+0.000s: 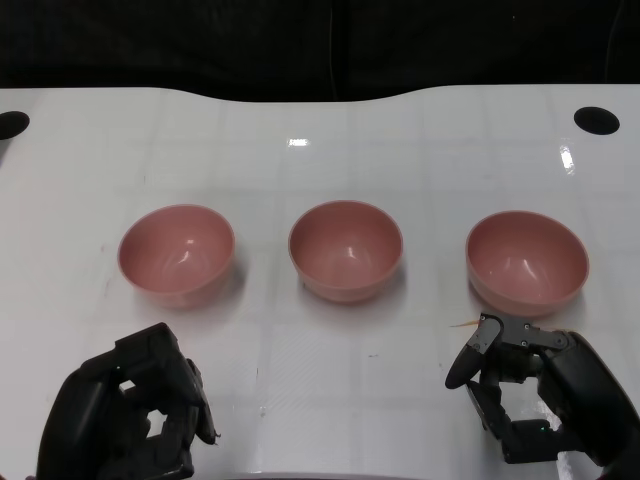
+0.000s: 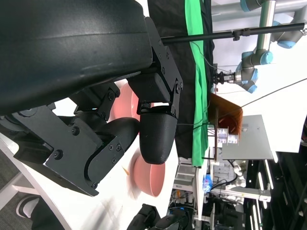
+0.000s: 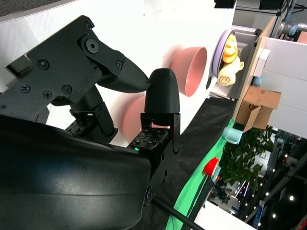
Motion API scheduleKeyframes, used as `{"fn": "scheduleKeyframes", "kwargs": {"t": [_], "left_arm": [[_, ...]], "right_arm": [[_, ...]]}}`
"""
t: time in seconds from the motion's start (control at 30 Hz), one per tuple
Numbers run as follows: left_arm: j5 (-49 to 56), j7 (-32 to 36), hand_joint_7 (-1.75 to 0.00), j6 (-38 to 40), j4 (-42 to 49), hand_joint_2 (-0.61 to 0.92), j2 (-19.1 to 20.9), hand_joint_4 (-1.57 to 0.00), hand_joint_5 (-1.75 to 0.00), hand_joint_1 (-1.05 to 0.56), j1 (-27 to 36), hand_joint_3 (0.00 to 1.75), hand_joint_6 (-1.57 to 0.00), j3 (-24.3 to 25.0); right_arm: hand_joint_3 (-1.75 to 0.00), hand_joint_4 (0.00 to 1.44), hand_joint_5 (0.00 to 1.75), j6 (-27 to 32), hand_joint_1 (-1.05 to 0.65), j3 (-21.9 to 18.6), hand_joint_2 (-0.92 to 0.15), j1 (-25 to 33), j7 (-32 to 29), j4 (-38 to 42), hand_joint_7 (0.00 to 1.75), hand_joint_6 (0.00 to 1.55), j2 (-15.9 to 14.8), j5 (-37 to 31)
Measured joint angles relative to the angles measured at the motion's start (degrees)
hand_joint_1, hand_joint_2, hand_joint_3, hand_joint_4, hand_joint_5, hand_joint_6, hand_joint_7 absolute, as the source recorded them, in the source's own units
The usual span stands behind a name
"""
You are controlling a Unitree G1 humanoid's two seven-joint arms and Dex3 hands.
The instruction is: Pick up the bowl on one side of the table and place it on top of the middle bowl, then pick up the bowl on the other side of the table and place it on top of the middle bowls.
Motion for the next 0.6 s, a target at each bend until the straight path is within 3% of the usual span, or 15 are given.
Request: {"fn": "scheduleKeyframes", "kwargs": {"t": [0.37, 0.6], "left_arm": [[0.1, 0.0, -1.47, 0.4, -0.7, 0.43, 0.0, -0.86, -1.74, -0.06, 0.0, 1.41, -0.86, -0.1], [1.2, 0.0, -1.41, 0.4, -0.6, 0.43, 0.0, -0.88, -1.70, -0.06, 0.0, 1.40, -0.88, 0.0]], "right_arm": [[-1.17, 0.84, 1.64, 0.0, -0.15, 0.0, -0.46, 0.0, 0.0, -0.5, 1.27, 0.83, 0.0, -0.1], [-0.62, 0.72, 1.38, -0.6, -0.19, -0.1, -0.71, -0.1, -0.1, -0.6, 0.98, 0.77, -0.3, -0.4]]}}
